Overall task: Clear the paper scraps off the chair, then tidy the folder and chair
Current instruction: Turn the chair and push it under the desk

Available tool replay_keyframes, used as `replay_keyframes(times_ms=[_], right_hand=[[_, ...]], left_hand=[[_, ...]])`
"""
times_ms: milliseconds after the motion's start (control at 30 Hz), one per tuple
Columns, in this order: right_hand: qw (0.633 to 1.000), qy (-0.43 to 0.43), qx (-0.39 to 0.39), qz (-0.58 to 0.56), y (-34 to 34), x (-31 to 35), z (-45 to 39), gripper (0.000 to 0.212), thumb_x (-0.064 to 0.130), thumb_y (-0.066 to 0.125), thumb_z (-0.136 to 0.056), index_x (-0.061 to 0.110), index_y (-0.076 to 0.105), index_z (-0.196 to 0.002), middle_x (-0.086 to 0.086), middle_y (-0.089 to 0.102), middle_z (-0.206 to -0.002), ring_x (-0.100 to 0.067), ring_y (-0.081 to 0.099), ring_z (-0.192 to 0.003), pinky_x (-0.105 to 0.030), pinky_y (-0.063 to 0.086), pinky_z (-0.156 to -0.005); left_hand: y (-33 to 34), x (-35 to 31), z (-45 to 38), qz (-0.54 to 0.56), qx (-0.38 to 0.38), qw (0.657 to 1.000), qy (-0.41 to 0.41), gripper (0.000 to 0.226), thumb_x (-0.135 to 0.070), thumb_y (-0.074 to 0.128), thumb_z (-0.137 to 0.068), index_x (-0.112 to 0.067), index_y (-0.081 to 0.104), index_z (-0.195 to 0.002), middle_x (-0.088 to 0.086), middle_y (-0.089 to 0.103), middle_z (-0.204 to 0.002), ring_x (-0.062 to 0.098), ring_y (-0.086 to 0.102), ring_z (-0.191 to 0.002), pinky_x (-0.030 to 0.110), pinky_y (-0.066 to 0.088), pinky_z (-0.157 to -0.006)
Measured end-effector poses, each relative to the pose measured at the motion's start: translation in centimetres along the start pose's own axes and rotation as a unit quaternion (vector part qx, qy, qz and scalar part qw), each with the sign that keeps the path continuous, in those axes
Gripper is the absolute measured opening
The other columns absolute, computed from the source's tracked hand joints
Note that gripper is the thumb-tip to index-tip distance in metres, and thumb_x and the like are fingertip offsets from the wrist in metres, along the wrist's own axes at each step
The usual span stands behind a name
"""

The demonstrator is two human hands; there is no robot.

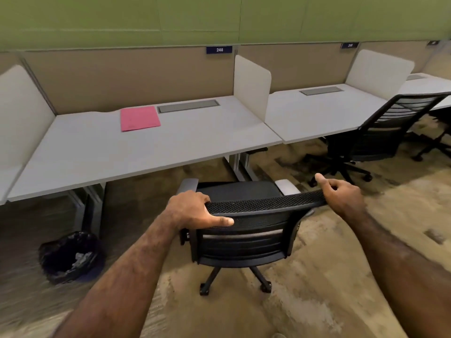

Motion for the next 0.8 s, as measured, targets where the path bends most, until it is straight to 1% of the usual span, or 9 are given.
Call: replay_keyframes(times_ms=[133, 300, 433, 500, 533, 567, 600, 667, 800], right_hand=[[1.000, 0.002, -0.012, 0.024, -0.2, 1.6, 3.0, 0.065, 0.079, 0.038, -0.081, 0.027, 0.074, -0.097, -0.003, 0.070, -0.094, -0.024, 0.060, -0.090, -0.030, 0.041, -0.073], [0.993, -0.056, -0.018, 0.100, -0.4, 3.9, 6.6, 0.065, 0.082, 0.028, -0.080, 0.038, 0.072, -0.099, 0.002, 0.074, -0.091, -0.023, 0.064, -0.087, -0.028, 0.038, -0.067], [0.991, -0.104, 0.012, 0.084, 0.0, 5.3, 9.2, 0.076, 0.085, 0.022, -0.078, 0.037, 0.066, -0.116, 0.006, 0.070, -0.116, -0.017, 0.062, -0.106, -0.032, 0.048, -0.080], [0.985, -0.144, 0.022, 0.094, 0.5, 6.3, 10.2, 0.081, 0.081, 0.017, -0.081, 0.031, 0.057, -0.130, 0.004, 0.058, -0.136, -0.016, 0.047, -0.129, -0.040, 0.037, -0.105], [0.980, -0.165, 0.023, 0.108, 0.7, 6.8, 10.5, 0.082, 0.079, 0.015, -0.083, 0.028, 0.051, -0.137, 0.003, 0.049, -0.145, -0.015, 0.037, -0.138, -0.042, 0.026, -0.114], [0.975, -0.183, 0.023, 0.125, 0.8, 7.2, 10.8, 0.082, 0.076, 0.013, -0.085, 0.027, 0.043, -0.143, 0.003, 0.039, -0.151, -0.014, 0.027, -0.143, -0.043, 0.017, -0.118], [0.970, -0.196, 0.024, 0.143, 1.0, 7.6, 11.0, 0.082, 0.075, 0.010, -0.087, 0.026, 0.035, -0.147, 0.003, 0.030, -0.156, -0.013, 0.018, -0.146, -0.043, 0.011, -0.119], [0.962, -0.212, 0.032, 0.169, 1.4, 8.3, 11.1, 0.084, 0.075, 0.005, -0.087, 0.025, 0.022, -0.152, 0.005, 0.016, -0.160, -0.010, 0.005, -0.148, -0.041, 0.003, -0.120], [0.965, -0.209, 0.050, 0.151, 2.3, 9.5, 10.4, 0.087, 0.077, 0.002, -0.085, 0.026, 0.013, -0.153, 0.006, 0.007, -0.162, -0.008, -0.003, -0.147, -0.039, -0.002, -0.120]], left_hand=[[-0.1, 2.0, 2.3, -0.001, -0.020, 1.000, 0.006, 0.122, -0.109, 0.025, -0.038, -0.029, 0.062, -0.122, -0.008, 0.068, -0.113, 0.014, 0.062, -0.097, 0.034, 0.049, -0.078], [0.3, 4.6, 6.6, 0.005, -0.076, 0.997, -0.006, 0.103, -0.102, -0.001, -0.054, -0.033, 0.069, -0.087, -0.015, 0.064, -0.071, 0.001, 0.056, -0.066, 0.024, 0.041, -0.054], [0.7, 6.2, 10.6, -0.009, -0.155, 0.987, -0.035, 0.108, -0.098, -0.010, -0.058, -0.037, 0.069, -0.101, -0.018, 0.065, -0.076, -0.001, 0.055, -0.066, 0.020, 0.034, -0.049], [0.7, 7.1, 12.2, 0.003, -0.183, 0.982, -0.050, 0.109, -0.094, -0.009, -0.064, -0.037, 0.060, -0.125, -0.012, 0.069, -0.112, 0.007, 0.062, -0.098, 0.025, 0.047, -0.071], [0.8, 7.5, 12.8, 0.013, -0.181, 0.982, -0.052, 0.107, -0.092, -0.007, -0.068, -0.034, 0.050, -0.138, -0.007, 0.056, -0.139, 0.012, 0.052, -0.124, 0.033, 0.044, -0.097], [0.8, 7.9, 13.3, 0.020, -0.179, 0.982, -0.049, 0.104, -0.090, -0.005, -0.072, -0.032, 0.036, -0.147, -0.005, 0.034, -0.155, 0.014, 0.032, -0.141, 0.038, 0.026, -0.115], [0.6, 8.3, 13.7, 0.026, -0.180, 0.982, -0.047, 0.100, -0.088, -0.005, -0.075, -0.031, 0.023, -0.152, -0.006, 0.014, -0.161, 0.013, 0.014, -0.148, 0.040, 0.010, -0.121], [0.4, 9.1, 14.1, 0.029, -0.185, 0.980, -0.059, 0.094, -0.085, -0.006, -0.077, -0.032, 0.007, -0.153, -0.008, -0.007, -0.162, 0.010, -0.007, -0.148, 0.041, -0.001, -0.121], [0.2, 10.0, 14.6, 0.042, -0.206, 0.974, -0.080, 0.090, -0.084, -0.005, -0.079, -0.033, -0.002, -0.153, -0.009, -0.016, -0.161, 0.008, -0.017, -0.146, 0.041, -0.003, -0.121]])
Point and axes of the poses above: each hand's wrist, its own z-axis away from the middle knuckle, its own y-axis out of the palm, x = y × z, the point moved 4 cm from there along -z, towards the middle knuckle
